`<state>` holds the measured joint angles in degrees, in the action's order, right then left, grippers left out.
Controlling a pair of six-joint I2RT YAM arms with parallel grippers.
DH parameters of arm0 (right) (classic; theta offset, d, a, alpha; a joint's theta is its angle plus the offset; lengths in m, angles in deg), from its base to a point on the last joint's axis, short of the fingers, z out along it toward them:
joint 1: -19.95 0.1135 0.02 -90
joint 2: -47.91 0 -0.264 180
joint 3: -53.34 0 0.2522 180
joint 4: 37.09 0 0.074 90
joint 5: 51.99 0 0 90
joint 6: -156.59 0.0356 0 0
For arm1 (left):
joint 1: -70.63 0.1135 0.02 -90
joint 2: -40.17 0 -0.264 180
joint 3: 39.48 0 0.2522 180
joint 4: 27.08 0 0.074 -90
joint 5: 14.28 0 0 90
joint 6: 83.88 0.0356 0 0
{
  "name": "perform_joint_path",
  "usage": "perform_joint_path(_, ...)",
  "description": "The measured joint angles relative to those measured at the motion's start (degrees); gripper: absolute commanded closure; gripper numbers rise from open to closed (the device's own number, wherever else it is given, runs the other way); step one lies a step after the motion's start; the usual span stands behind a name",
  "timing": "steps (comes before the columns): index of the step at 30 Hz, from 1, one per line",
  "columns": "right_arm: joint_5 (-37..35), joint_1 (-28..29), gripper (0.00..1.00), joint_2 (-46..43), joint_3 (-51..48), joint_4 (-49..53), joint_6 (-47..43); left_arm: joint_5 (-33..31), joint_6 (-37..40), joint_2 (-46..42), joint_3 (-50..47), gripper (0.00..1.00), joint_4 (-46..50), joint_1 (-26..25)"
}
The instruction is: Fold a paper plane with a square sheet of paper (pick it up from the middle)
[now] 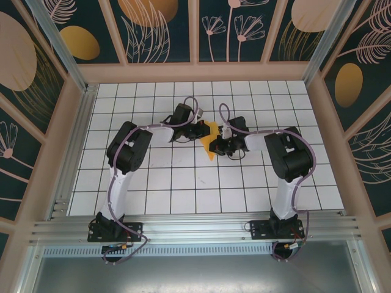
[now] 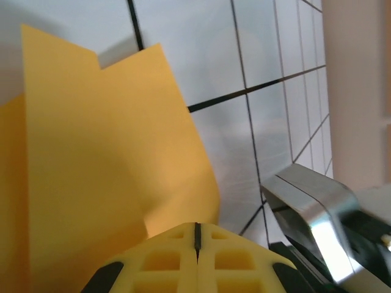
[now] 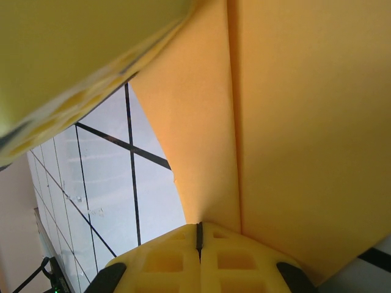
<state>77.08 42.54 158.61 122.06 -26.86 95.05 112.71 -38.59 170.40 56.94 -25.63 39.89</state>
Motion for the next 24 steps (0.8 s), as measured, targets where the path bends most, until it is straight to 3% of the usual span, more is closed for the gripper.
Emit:
perform_joint_path(10, -0.4, 0.1, 0.99, -0.4, -0.8, -0.4, -0.1, -8.2, 4.2, 4.2, 10.2, 0.95, 12.7, -0.4)
perform_joint_path(17, -0.4, 0.0, 0.99, -1.6, -3.8, -4.4, -1.2, -9.0, 6.3, 7.1, 17.2, 0.95, 19.5, -0.9)
perform_joint_path(24, -0.5, 0.0, 1.00, -2.9, -6.4, -6.9, -1.5, -8.7, 7.5, 7.6, 18.3, 0.95, 20.7, -0.9)
